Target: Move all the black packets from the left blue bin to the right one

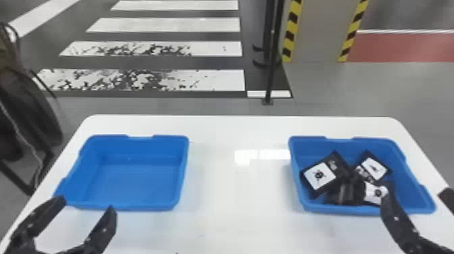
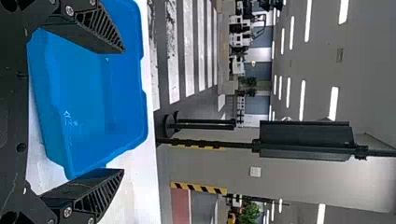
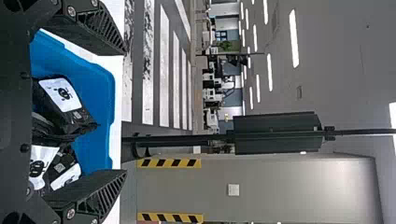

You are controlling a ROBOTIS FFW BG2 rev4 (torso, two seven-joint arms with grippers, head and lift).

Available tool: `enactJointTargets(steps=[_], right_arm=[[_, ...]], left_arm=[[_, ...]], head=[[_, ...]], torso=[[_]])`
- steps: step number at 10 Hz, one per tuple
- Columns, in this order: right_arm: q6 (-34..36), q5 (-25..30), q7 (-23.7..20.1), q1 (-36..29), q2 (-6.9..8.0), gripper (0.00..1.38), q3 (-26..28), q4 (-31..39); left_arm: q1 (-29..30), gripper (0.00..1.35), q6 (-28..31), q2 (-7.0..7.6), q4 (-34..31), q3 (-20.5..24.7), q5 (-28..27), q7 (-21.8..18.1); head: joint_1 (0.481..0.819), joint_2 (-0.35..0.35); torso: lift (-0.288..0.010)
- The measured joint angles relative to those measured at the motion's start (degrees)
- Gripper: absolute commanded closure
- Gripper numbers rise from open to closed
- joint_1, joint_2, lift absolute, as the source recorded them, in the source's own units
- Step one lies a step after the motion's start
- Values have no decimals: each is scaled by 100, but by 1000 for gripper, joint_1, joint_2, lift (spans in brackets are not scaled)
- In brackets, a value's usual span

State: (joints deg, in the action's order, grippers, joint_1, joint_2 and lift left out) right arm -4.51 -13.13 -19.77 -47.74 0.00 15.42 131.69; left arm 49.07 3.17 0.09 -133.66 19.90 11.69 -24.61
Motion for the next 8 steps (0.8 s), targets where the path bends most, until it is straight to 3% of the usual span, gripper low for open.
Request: enactJointTargets(steps=[8], right_arm=[[0,-30,0,10,-14,127,-34,-25]], left_arm=[[-14,134,31,0,10,-44,8,0]], head=[[695,22]], torso=[[-140]])
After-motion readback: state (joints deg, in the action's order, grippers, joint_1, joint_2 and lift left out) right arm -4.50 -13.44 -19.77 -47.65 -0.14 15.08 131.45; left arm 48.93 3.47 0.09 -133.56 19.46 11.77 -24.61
